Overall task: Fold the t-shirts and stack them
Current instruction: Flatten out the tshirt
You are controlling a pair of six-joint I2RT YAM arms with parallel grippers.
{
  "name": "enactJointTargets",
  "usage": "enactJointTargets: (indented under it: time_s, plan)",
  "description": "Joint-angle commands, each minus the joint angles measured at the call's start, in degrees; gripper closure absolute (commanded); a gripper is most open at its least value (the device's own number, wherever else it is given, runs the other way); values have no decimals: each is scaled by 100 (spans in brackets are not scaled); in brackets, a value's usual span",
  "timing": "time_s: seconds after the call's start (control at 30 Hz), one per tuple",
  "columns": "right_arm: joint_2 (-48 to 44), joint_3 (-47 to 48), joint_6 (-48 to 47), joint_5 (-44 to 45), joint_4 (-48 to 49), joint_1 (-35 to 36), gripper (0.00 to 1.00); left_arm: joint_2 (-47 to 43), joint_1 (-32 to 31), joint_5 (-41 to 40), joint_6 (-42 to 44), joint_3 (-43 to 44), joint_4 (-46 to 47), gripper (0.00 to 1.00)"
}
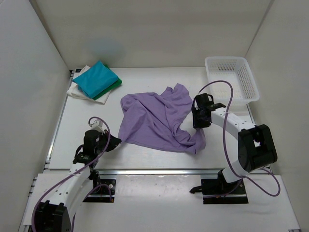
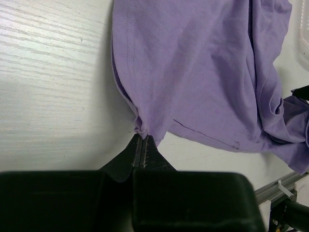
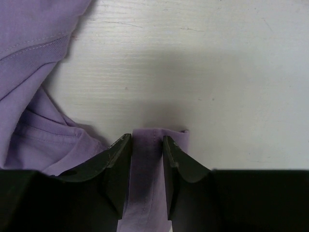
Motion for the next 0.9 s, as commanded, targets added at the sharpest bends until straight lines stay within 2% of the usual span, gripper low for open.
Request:
enactJointTargets:
  time_s: [0.0, 0.07, 0.27, 0.4, 0.5, 0.57, 0.63, 0.87]
  plan:
    - [87, 160, -70, -69, -18, 32, 71, -88, 53, 99, 82, 74, -9, 100]
    - [61, 160, -97, -25, -80, 33, 70, -97, 35, 90, 65, 48, 17, 100]
    - [113, 300, -413, -157, -307, 32, 60, -79, 26, 108, 12, 22, 61, 100]
    - [280, 397, -572, 255, -528, 349, 61, -79, 53, 99, 91, 66, 0, 100]
    - [237, 371, -572, 414, -546, 358, 68, -71, 36, 99, 65, 30, 44, 100]
    - [150, 397, -502, 468, -546, 332, 82, -53, 1, 125, 56, 56, 53, 100]
    - [9, 467, -458, 580, -519, 296, 90, -18, 0, 90, 47, 126, 18, 100]
    - [-1097, 723, -212, 853, -792, 252, 95, 79, -26, 160, 100, 443, -70, 100]
